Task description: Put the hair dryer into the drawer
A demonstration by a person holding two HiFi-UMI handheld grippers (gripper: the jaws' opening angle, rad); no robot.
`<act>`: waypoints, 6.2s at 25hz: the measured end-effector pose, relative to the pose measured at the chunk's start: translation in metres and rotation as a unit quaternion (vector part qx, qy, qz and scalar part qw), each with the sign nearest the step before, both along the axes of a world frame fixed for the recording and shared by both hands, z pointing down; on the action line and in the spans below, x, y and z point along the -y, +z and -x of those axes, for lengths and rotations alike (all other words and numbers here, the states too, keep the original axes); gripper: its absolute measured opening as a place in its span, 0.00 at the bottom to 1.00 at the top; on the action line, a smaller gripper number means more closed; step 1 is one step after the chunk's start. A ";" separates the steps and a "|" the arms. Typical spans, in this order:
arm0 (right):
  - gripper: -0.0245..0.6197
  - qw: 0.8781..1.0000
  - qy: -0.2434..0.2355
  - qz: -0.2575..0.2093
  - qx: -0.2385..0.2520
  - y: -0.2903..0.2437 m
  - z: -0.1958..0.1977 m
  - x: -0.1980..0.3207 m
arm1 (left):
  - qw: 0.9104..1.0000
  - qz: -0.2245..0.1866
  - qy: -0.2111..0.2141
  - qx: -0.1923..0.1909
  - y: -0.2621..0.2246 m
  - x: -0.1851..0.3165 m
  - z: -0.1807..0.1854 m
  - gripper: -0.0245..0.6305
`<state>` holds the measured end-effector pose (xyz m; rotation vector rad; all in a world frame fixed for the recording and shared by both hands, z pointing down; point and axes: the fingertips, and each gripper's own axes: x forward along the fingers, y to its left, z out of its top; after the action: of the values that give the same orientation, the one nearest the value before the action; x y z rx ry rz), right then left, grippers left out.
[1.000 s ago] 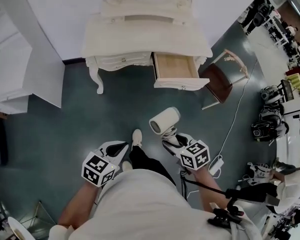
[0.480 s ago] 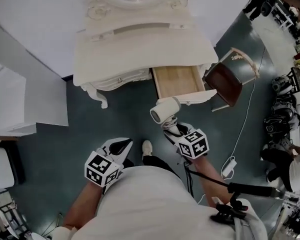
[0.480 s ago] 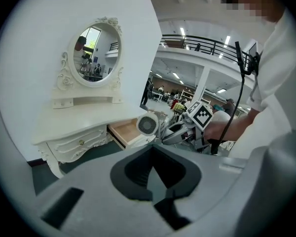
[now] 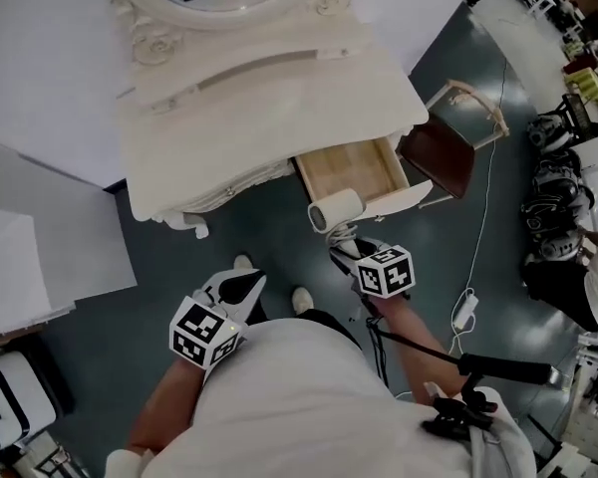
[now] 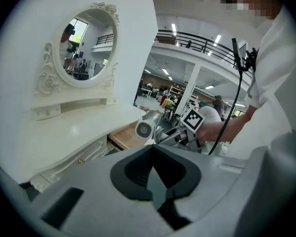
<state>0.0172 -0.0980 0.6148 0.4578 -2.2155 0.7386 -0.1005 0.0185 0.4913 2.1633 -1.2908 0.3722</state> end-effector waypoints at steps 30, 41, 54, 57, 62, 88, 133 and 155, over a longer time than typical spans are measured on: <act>0.36 0.920 0.364 0.123 -0.083 0.109 0.027 0.188 | 0.992 0.004 0.123 0.000 -0.015 0.152 0.125 0.04; 0.36 0.887 0.423 0.156 -0.099 0.154 0.002 0.241 | 0.996 0.030 0.080 0.015 -0.007 0.189 0.123 0.04; 0.36 0.887 0.427 0.107 -0.138 0.188 -0.008 0.291 | 0.996 0.062 0.042 0.038 0.002 0.211 0.121 0.04; 0.36 0.892 0.418 0.093 -0.147 0.194 -0.003 0.295 | 0.996 0.071 0.031 0.044 0.002 0.215 0.123 0.04; 0.36 0.900 0.399 0.073 -0.161 0.199 0.002 0.303 | 0.995 0.083 0.022 0.049 0.004 0.220 0.117 0.04; 0.47 0.902 0.404 0.123 -0.092 0.186 0.003 0.314 | 0.997 0.072 0.011 0.034 0.001 0.229 0.096 0.04; 0.04 0.934 0.350 0.023 -0.065 0.060 0.037 0.162 | 0.998 -0.012 0.065 -0.004 -0.029 0.097 0.144 0.04; 0.04 0.968 0.249 -0.010 -0.033 0.001 0.094 0.035 | 0.994 -0.013 0.109 -0.022 -0.008 0.044 0.157 0.04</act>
<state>-0.0770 -0.1327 0.6154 1.0575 -2.0617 0.9405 -0.2571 -0.0259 0.4830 2.3290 -1.0439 0.3945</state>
